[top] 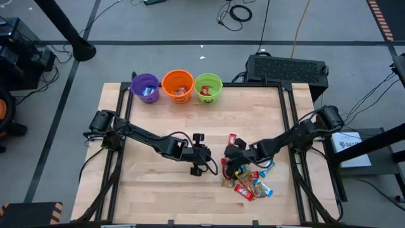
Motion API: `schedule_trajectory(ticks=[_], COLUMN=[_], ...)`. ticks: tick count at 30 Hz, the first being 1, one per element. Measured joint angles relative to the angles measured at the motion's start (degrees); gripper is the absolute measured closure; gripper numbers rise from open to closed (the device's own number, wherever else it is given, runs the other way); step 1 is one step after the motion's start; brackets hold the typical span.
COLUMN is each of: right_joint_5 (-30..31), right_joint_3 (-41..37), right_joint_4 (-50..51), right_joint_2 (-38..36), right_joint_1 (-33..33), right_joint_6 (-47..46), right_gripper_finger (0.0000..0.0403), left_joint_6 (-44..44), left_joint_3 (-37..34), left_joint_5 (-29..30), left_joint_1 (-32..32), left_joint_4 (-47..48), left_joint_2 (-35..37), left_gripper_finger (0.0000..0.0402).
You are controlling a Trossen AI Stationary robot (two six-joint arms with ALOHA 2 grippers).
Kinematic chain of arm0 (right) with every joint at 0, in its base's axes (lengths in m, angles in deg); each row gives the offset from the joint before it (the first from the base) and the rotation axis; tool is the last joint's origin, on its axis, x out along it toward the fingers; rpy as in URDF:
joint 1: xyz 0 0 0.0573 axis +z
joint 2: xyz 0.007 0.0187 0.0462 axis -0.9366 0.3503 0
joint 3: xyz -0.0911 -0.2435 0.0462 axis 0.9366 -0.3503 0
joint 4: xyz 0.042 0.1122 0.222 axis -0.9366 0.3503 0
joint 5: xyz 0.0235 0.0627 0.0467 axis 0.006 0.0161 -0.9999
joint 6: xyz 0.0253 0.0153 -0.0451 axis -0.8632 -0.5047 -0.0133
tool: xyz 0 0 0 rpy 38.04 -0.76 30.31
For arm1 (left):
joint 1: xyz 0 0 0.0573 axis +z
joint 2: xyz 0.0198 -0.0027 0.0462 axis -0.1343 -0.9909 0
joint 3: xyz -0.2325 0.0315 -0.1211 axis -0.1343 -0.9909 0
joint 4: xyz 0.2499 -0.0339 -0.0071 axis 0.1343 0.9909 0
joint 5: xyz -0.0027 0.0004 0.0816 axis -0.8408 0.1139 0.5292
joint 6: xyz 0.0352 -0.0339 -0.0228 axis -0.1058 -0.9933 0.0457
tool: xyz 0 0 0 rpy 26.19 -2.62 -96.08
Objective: Sort candy by brand, put in halloween buckets
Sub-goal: Put the red chocolate bar into the green bucket
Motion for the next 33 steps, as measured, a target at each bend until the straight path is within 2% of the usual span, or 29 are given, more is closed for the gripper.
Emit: schedule_trajectory(ticks=[10, 18, 24, 33], right_joint_5=[-1.6, -1.3, -1.6, -1.5], right_joint_3=[7.8, 13.2, 15.0, 15.0], right_joint_4=[10.0, 13.1, 13.1, 12.6], right_joint_2=[5.8, 10.8, 12.0, 12.0], right_joint_1=[0.9, 1.8, 2.8, 2.8], right_joint_6=[-4.9, -2.4, -0.2, 3.9], right_gripper_finger=[0.0198, 0.0202, 0.0225, 0.0313], left_joint_6=[-4.1, -4.1, -4.1, -4.1], left_joint_3=[0.0, 0.0, 0.0, 0.0], left_joint_5=[0.0, 0.0, 0.0, 0.1], left_joint_1=[-1.0, -1.6, -1.6, -1.6], left_joint_4=[2.9, 4.0, 3.8, 3.8], left_joint_2=[0.0, 0.0, 0.0, 0.0], left_gripper_finger=[0.0288, 0.0288, 0.0288, 0.0288])
